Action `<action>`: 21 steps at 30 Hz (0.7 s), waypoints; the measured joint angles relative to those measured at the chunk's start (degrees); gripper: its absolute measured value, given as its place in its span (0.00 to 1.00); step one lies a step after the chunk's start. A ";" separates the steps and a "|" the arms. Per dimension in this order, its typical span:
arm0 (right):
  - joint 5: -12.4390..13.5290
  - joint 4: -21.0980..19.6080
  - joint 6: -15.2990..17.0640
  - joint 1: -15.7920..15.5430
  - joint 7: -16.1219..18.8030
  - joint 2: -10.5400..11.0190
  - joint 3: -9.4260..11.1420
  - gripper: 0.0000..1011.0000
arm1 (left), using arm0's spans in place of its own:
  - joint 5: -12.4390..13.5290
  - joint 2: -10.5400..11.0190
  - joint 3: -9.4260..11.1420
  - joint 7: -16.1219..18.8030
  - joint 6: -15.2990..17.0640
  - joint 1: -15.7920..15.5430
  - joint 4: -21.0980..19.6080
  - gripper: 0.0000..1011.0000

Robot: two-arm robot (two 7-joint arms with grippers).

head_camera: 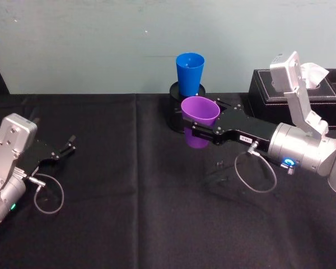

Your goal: Pick up one cup with a gripper and tap it against the other cup.

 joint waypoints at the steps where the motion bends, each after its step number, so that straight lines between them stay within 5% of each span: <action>1: 0.00 0.00 0.00 0.00 0.00 0.00 0.00 0.72 | 0.00 0.00 0.00 0.00 0.00 0.00 0.00 0.99; 21: 0.01 0.05 -0.02 -0.04 0.02 -0.08 0.07 0.72 | 0.00 0.00 0.00 0.00 0.00 0.00 0.00 0.99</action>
